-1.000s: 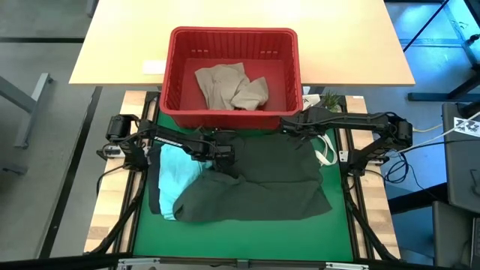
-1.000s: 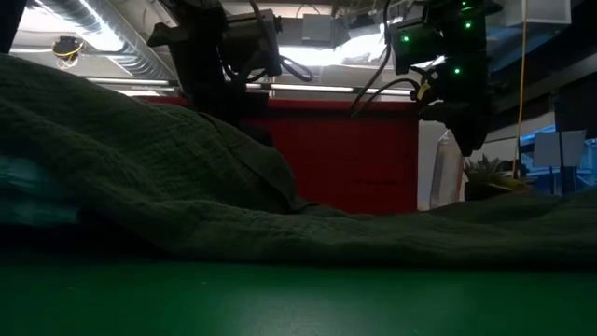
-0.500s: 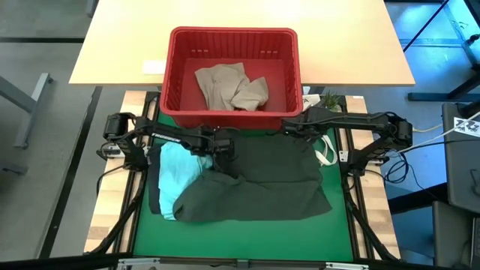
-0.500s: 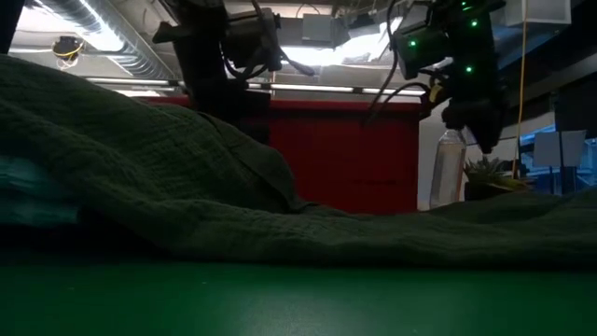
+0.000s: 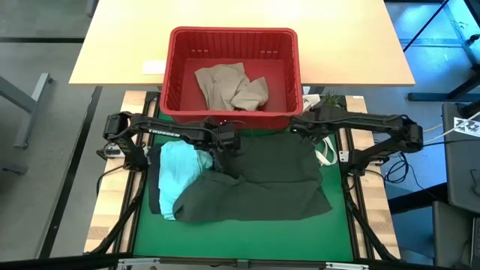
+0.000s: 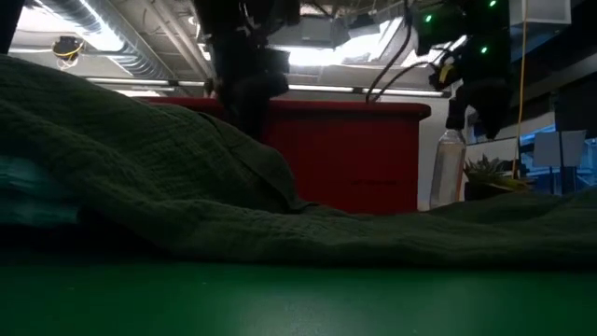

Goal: Fold Laundry from Bin
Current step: Fold the green polo shirt from the red laundry bin

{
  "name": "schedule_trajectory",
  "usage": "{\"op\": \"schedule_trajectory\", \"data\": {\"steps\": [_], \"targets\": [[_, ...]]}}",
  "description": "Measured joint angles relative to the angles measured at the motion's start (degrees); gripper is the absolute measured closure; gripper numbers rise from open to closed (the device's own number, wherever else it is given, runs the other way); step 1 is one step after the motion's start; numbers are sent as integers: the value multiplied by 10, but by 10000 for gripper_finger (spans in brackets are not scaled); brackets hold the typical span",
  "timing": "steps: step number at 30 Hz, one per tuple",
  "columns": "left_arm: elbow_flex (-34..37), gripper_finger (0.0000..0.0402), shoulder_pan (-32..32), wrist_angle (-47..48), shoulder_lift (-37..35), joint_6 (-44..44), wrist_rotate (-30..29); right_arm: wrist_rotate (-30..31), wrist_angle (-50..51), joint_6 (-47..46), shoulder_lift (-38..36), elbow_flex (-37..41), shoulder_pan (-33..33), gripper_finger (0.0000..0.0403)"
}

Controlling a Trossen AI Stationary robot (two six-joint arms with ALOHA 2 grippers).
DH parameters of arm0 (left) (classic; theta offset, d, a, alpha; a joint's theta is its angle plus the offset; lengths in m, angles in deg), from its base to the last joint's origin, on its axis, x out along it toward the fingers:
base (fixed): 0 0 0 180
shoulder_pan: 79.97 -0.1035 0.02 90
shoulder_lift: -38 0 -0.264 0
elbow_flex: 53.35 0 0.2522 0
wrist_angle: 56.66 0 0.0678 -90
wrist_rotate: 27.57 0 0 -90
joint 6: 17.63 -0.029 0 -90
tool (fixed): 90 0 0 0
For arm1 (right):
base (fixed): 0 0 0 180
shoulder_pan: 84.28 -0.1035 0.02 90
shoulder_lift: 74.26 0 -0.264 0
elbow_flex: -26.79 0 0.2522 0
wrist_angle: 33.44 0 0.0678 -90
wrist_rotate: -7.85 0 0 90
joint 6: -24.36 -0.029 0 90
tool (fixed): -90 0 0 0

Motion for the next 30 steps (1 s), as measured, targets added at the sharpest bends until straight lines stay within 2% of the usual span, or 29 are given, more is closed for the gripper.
{"op": "schedule_trajectory", "data": {"steps": [4, 7, 11, 17, 23, 26, 30], "targets": [[-31, 243, 18, 41, 0, -14, 6, -20, -10, -22, -39, 0, -46, 242], [-46, 243, 36, 48, 0, -17, 39, -52, -29, -71, -56, 0, -101, 242], [-58, 243, 70, 43, 0, -16, 91, -84, -39, -136, -55, 0, -196, 242], [-59, 243, 132, 28, -1, -6, 152, -91, -41, -271, -39, 0, -351, 242], [-57, 243, 196, 13, -1, 66, 168, -92, -74, -424, -16, 22, -481, 242], [-52, 243, 224, 13, 0, 114, 168, -121, -117, -481, 6, 48, -530, 242], [-40, 243, 258, 13, 0, 167, 168, -130, -174, -540, 41, 72, -584, 242]]}}
